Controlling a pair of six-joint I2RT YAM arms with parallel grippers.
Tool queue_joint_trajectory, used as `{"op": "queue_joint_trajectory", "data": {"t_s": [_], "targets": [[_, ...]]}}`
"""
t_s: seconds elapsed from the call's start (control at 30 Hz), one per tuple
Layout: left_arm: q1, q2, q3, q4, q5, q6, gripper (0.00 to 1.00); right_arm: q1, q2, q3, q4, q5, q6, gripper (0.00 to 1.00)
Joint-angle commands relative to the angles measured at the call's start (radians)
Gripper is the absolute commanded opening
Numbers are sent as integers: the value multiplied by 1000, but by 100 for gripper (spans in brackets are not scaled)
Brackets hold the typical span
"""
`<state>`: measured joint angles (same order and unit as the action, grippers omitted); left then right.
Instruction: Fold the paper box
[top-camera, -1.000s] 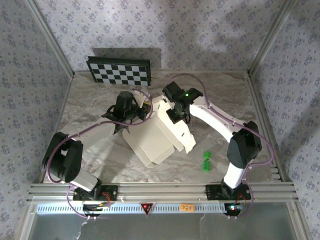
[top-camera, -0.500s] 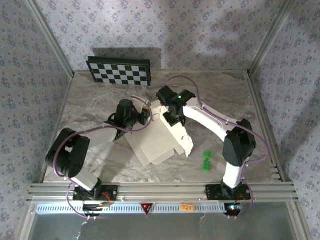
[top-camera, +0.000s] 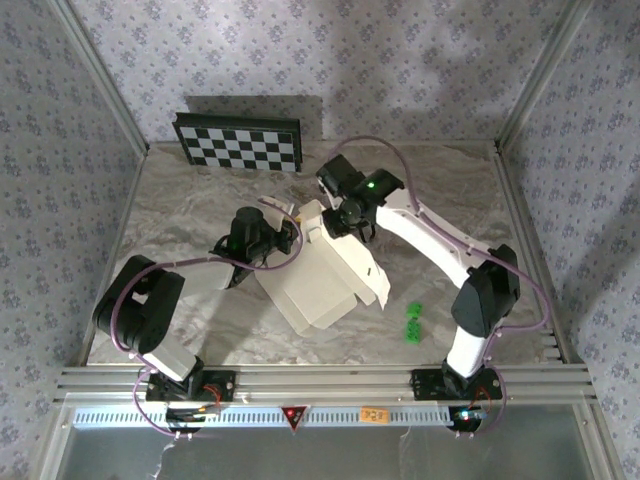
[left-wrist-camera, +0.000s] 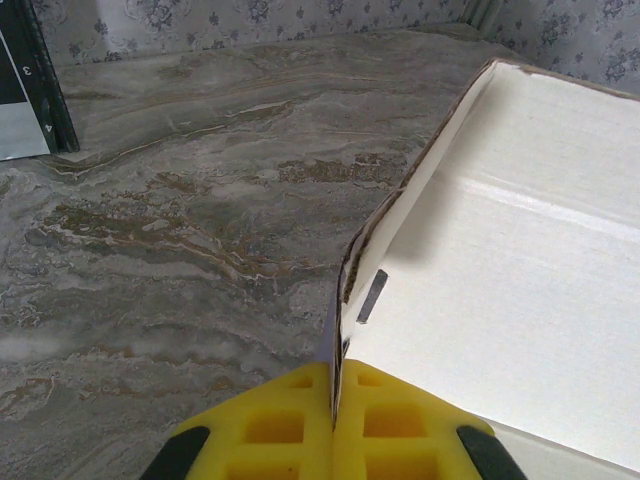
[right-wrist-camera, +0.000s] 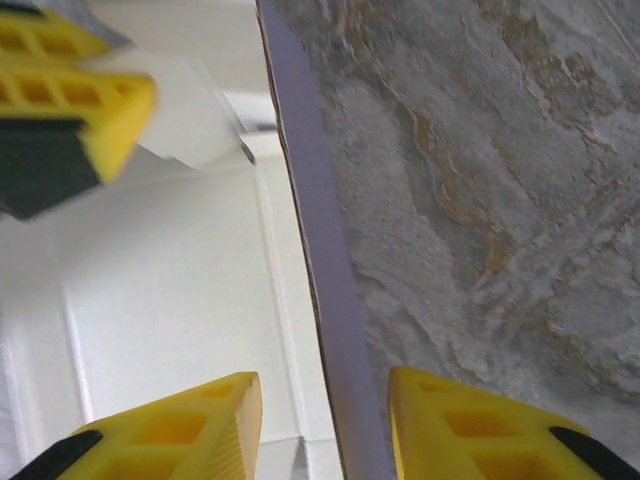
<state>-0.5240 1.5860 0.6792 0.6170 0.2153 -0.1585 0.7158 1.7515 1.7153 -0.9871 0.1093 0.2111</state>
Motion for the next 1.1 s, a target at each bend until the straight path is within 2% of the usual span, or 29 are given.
{"op": "queue_joint_trajectory", "data": {"t_s": [0.0,0.3,0.43,0.73,1.07], "targets": [[-9,52,-46,-156,7,-6,4,-35,-17,61,48,-86,43,40],[-11,54,-43,-153,10,-7,4,-62,203,298,87,-98,127,43],[-13,51,-47,-152,7,-9,4,-58,271,345,84,-82,131,43],[-12,55,-44,-155,-4,-7,4,-42,291,292,67,-42,110,39],[-11,49,-41,-158,1,-9,4,-13,281,227,112,-10,107,39]]}}
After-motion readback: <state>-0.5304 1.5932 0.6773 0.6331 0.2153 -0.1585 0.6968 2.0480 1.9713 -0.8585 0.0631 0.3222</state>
